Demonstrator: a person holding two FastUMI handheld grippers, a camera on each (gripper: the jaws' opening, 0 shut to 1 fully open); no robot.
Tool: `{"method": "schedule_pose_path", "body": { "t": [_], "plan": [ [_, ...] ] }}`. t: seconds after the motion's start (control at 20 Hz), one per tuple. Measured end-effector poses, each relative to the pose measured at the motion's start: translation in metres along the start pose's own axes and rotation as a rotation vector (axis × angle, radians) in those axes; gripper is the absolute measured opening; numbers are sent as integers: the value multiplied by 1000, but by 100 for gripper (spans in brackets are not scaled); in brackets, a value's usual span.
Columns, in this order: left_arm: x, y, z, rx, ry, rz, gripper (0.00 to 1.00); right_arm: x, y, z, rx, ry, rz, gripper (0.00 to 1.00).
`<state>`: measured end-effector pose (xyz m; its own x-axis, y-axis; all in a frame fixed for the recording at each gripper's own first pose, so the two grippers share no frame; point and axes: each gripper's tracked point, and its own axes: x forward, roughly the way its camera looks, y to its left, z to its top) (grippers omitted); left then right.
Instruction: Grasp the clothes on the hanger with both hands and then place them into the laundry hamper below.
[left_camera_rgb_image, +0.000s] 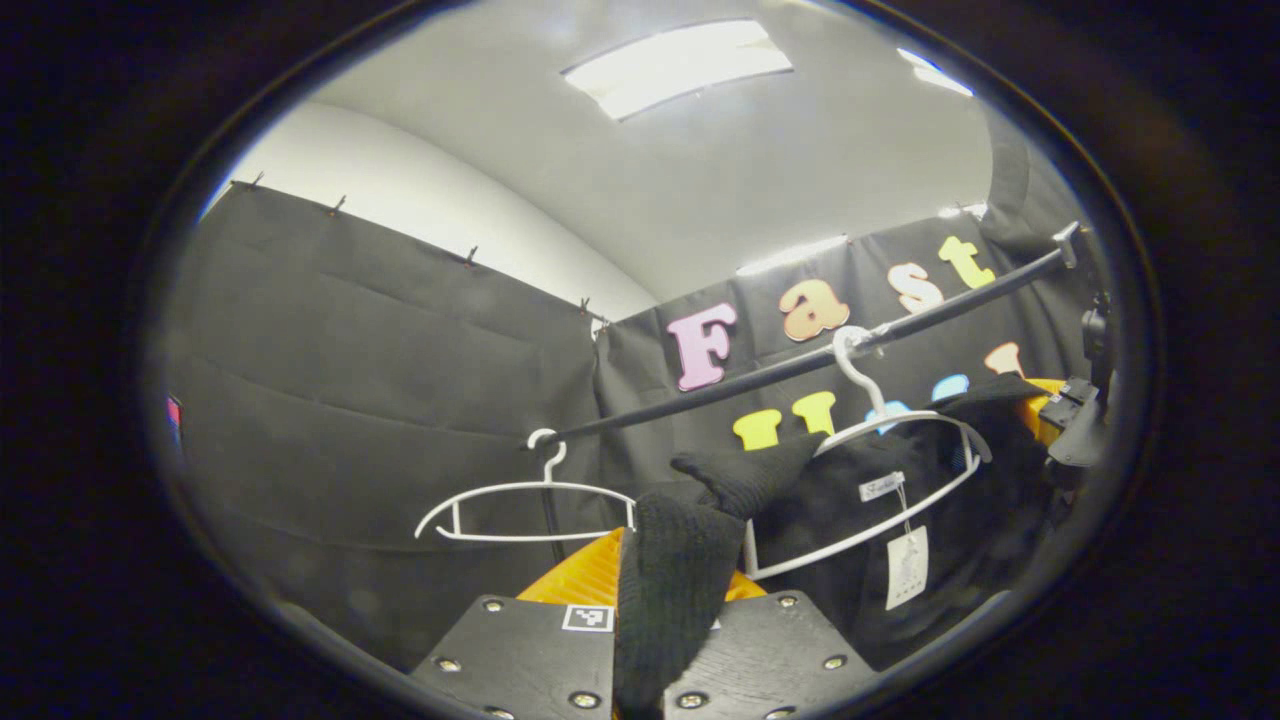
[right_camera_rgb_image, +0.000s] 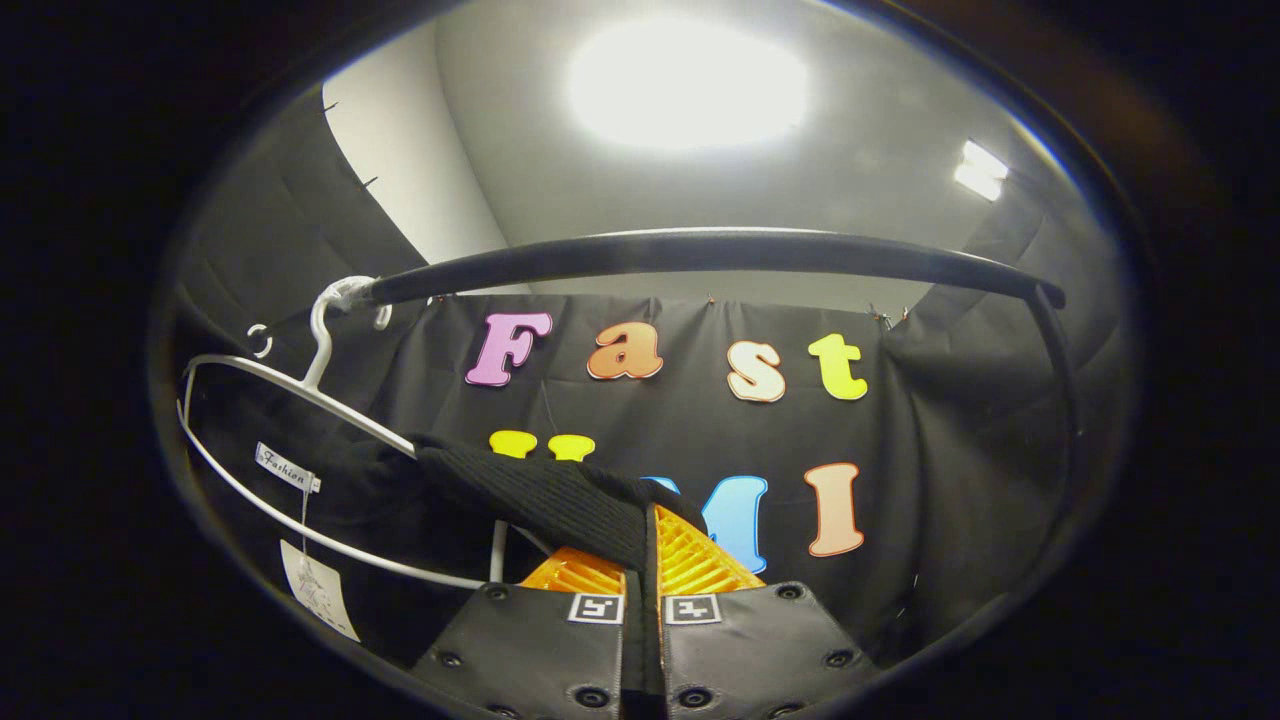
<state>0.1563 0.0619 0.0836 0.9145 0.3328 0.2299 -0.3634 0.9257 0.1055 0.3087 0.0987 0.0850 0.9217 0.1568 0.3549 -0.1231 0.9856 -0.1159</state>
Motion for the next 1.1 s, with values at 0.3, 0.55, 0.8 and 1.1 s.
{"method": "schedule_pose_path", "body": {
  "t": [0.3, 0.55, 0.8, 1.1],
  "plan": [
    [28, 19, 17, 27, -51, 5, 3, 17, -6, -5, 10, -8, 5, 1],
    [49, 26, -2, -15, -6, -25, 3, 37, -1, -30, 73, 57, 26, 1],
    [67, 26, -31, -72, 55, -58, 4, 55, 5, -68, 162, 168, 55, 1],
    [70, 18, -43, -91, 70, -112, 4, 57, 14, -106, 228, 286, 66, 1]
  ]
}}
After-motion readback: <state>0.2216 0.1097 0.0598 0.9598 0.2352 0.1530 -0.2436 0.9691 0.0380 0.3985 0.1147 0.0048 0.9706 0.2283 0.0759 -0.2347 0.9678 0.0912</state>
